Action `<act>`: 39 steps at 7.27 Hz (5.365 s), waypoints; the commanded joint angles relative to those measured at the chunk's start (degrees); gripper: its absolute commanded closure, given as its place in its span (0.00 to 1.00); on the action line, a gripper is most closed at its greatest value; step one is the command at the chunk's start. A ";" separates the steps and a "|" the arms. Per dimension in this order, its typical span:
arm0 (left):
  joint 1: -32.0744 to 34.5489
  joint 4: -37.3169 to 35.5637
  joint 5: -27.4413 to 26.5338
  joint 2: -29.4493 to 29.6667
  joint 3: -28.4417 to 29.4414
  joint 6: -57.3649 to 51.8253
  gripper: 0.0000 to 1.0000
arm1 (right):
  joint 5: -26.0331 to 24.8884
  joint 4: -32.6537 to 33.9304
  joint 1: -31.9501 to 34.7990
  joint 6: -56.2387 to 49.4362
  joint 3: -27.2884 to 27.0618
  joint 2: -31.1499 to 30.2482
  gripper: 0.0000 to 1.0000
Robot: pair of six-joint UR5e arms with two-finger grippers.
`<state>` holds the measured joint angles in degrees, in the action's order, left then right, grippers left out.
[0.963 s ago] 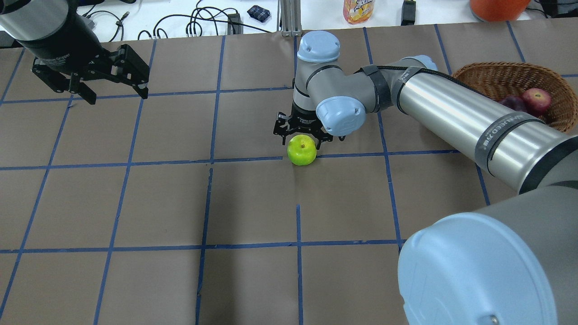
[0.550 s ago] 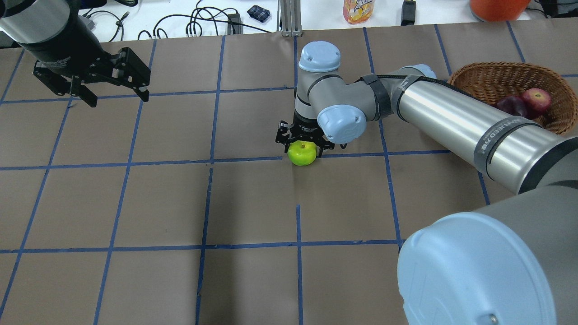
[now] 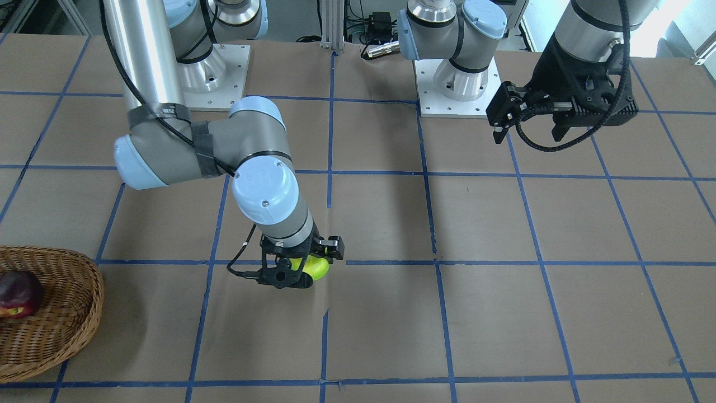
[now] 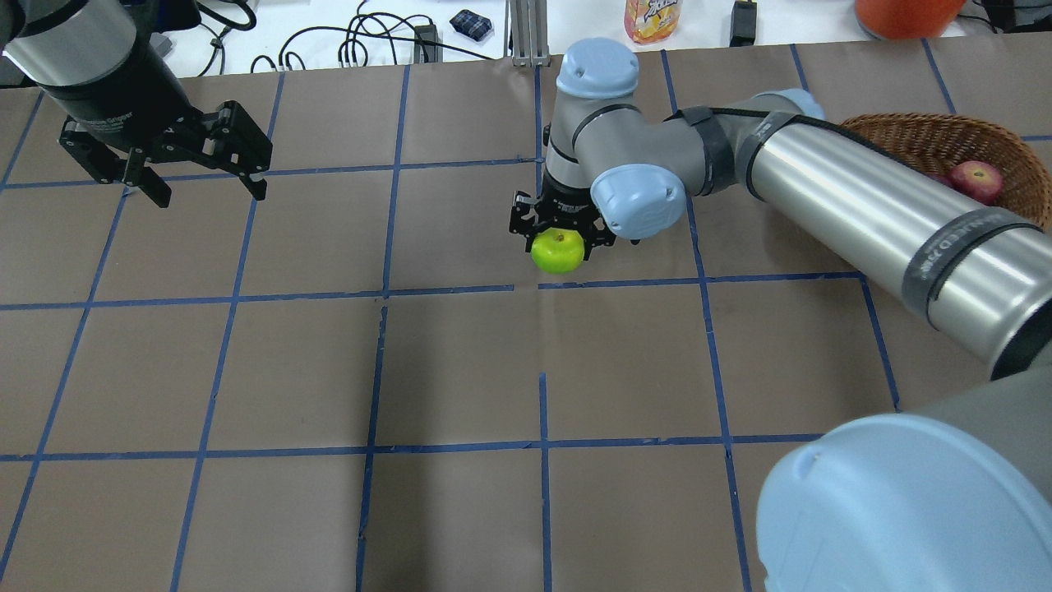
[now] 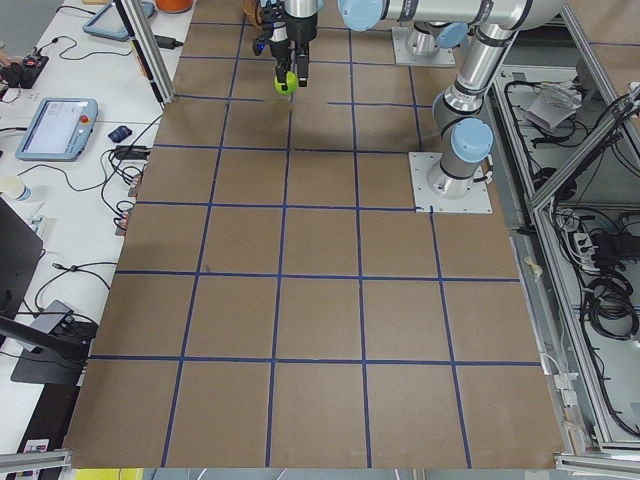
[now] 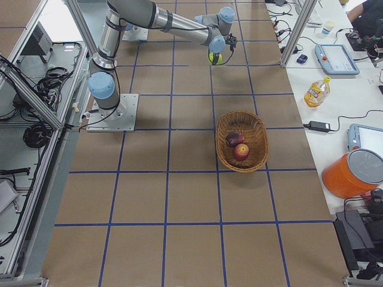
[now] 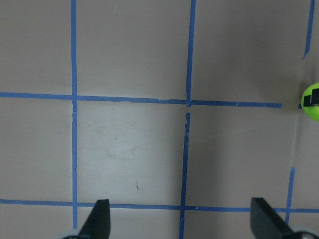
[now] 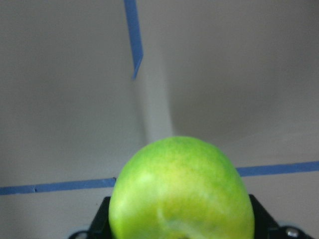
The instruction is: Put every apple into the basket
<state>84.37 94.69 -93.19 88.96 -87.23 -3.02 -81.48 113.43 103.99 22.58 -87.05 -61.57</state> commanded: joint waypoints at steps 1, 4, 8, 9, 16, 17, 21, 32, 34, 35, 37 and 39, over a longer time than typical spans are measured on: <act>0.00 0.68 0.61 -0.27 0.39 -0.14 0.00 | -4.11 -15.08 -9.80 -8.10 9.12 -3.64 1.00; -0.35 0.32 0.81 -0.02 1.44 -1.63 0.00 | -13.95 -18.07 -22.73 -29.80 12.34 -3.21 1.00; -0.17 -0.73 2.13 0.43 1.44 -1.46 0.00 | -15.02 -10.09 -32.88 -45.05 12.34 4.95 1.00; -0.09 -0.91 2.13 0.51 1.27 -1.28 0.00 | -15.11 -10.15 -33.58 -45.60 12.25 6.01 1.00; 0.00 -1.35 2.04 -1.07 0.56 -1.55 0.00 | -14.49 -11.03 -34.55 -45.87 9.17 4.71 0.00; 0.00 -1.35 2.22 -0.98 0.57 -1.46 0.00 | -14.49 -12.51 -34.29 -45.79 9.09 2.44 0.00; 0.09 -1.09 5.72 -0.36 1.27 -0.76 0.00 | -10.38 -26.29 -31.93 -45.09 9.00 -10.37 0.00; 0.09 -1.26 5.65 0.43 1.09 -0.76 0.00 | -7.63 -28.96 -14.52 -28.82 -2.25 -28.43 0.00; 0.09 -1.35 5.65 0.51 1.18 -0.76 0.00 | -7.64 -29.84 -14.17 -26.73 -2.42 -31.40 0.00; 0.09 -1.26 5.65 0.51 1.18 -0.76 0.00 | -7.64 -29.75 -14.16 -24.71 -2.34 -31.51 0.00; 0.09 -1.78 5.73 0.51 1.44 -0.76 0.00 | -7.72 -29.14 -14.16 -24.78 -2.42 -31.33 0.00; 0.09 -2.05 5.73 0.52 1.18 -0.67 0.00 | -7.72 -28.97 -14.25 -24.78 -2.43 -31.24 0.00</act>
<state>84.46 92.78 -87.46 89.50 -85.88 -3.72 -89.21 84.25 89.78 -2.23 -89.49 -92.82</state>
